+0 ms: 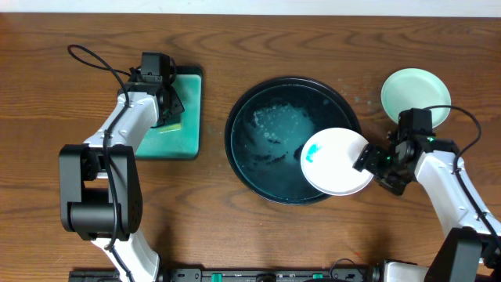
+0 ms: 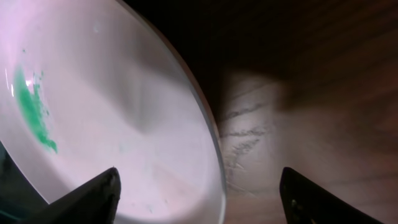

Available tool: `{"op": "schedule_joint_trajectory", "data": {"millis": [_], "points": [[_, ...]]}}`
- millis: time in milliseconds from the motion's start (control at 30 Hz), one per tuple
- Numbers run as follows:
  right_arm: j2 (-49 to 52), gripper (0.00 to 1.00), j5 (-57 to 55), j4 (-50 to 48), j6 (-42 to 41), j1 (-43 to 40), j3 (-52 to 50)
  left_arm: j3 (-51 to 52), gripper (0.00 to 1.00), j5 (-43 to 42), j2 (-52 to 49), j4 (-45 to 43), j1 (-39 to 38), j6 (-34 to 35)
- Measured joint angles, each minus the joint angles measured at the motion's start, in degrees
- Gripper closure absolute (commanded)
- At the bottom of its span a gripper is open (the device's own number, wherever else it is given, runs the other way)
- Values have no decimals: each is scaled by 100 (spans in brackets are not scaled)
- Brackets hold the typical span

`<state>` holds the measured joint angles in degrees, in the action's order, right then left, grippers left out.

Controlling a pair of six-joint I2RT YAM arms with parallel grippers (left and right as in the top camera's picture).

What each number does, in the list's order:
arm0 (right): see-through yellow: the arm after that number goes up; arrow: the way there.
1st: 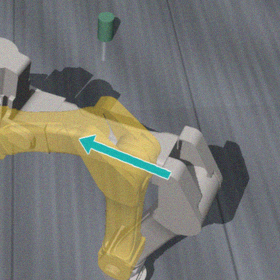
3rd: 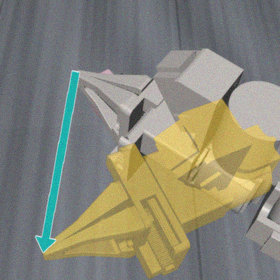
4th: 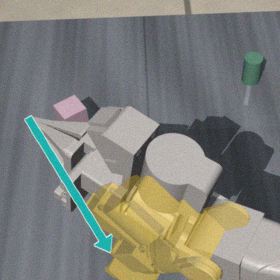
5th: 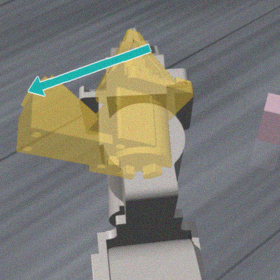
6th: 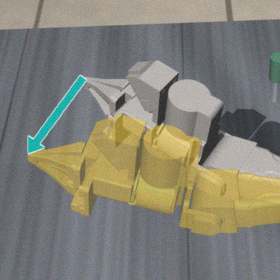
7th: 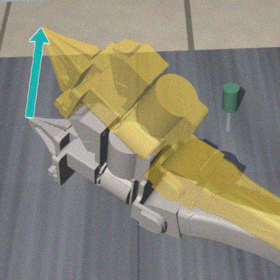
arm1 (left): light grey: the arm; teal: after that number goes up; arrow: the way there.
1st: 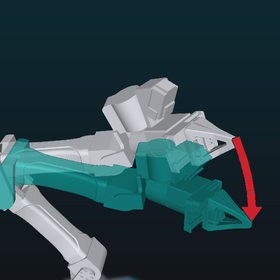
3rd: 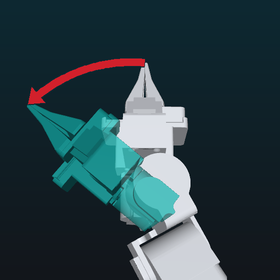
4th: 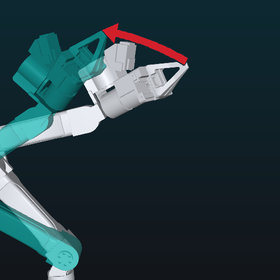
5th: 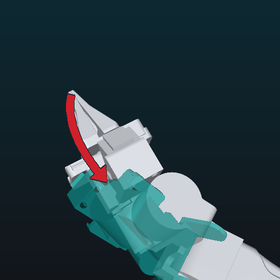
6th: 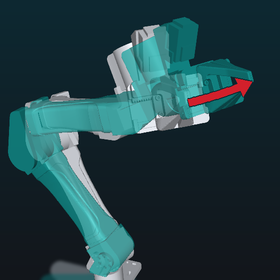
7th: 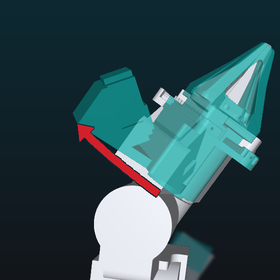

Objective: Clean dirty plates on tray and stack at the side
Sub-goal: 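Grip the white plate rim with the right gripper and drag it onto the tray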

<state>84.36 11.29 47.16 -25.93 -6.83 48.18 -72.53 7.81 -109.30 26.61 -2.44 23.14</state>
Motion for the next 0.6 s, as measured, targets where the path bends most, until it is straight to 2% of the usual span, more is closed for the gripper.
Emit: {"op": "schedule_joint_trajectory", "data": {"millis": [67, 167, 200, 233, 267, 300, 367, 433, 467, 500, 600], "points": [[0, 35, 83, -114, -92, 2, -107, 0, 36, 0, 0, -2, 0, 0], [0, 37, 144, -223, -195, 9, -195, 0, 35, 0, 0, -2, 0, 0], [0, 41, 155, -251, -219, 28, -205, 0, 35, 0, 0, -2, 0, 0], [0, 48, 162, -293, -229, 66, -216, 0, 35, 0, 0, -2, 0, 0], [0, 64, 166, -328, -238, 109, -229, 0, 35, 0, 0, -2, 0, 0], [0, 74, 177, -361, -234, 153, -234, 0, 35, 0, 0, -2, 0, 0], [0, 85, 181, -411, -297, 203, -247, 0, 35, 2, 0, -2, 0, 0], [0, 89, 177, -455, -332, 210, -254, 0, 35, 0, 0, -2, 0, 0], [0, 96, 168, -461, -345, 210, -254, 0, 35, 2, 0, -2, 0, 0], [0, 99, 166, -463, -343, 210, -254, 0, 35, 0, 0, -2, 0, 0], [0, 99, 164, -466, -400, 219, -256, 0, 35, 0, 0, -2, 0, 0]]}}
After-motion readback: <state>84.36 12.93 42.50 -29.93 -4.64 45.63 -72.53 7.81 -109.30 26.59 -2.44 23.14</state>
